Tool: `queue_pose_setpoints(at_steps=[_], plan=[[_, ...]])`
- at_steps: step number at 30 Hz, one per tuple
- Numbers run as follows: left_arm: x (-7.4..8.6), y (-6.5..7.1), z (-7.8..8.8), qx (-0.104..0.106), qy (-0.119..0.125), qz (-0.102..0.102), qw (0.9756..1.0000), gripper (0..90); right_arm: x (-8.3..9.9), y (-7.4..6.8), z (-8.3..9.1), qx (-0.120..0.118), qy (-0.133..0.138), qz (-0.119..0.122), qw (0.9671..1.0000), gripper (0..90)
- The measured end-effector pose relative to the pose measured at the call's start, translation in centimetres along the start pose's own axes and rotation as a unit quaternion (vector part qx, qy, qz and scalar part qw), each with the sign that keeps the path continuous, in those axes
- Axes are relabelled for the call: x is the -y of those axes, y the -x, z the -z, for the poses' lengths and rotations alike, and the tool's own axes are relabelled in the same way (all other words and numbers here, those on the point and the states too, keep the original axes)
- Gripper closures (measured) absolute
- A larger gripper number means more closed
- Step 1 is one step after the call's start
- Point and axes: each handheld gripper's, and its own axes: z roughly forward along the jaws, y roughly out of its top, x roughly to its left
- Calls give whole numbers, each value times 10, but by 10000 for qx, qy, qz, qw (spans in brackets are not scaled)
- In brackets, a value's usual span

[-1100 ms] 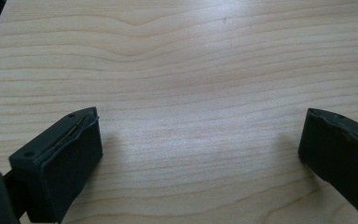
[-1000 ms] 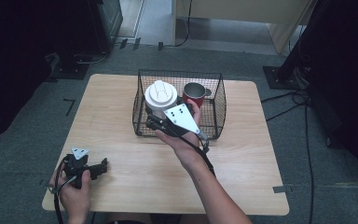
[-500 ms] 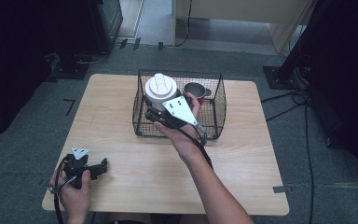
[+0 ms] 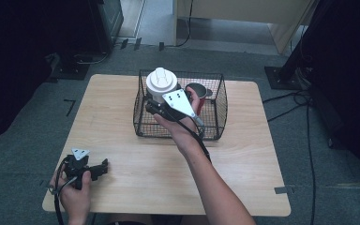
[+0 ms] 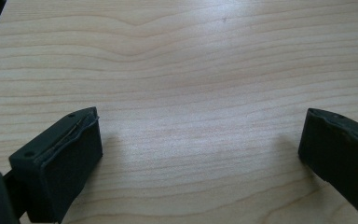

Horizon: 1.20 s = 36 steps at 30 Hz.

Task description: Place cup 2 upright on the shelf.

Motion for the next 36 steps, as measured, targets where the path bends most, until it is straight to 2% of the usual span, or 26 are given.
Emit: queue_pose_setpoints(at_steps=[15, 21, 26, 36], plan=[[0, 0, 0, -3, 6, -3, 10000, 0, 12, 2, -25, 84, -96, -5, 9999, 157], [0, 0, 0, -4, 6, -4, 10000, 0, 19, 5, -37, 146, -108, 113, 9998, 157], [0, 0, 0, -4, 6, -3, 10000, 0, 24, 5, -43, 95, -151, 124, 9998, 157], [0, 0, 0, -1, 2, -5, 10000, 0, 41, 11, -61, 208, -301, -20, 9993, 157]])
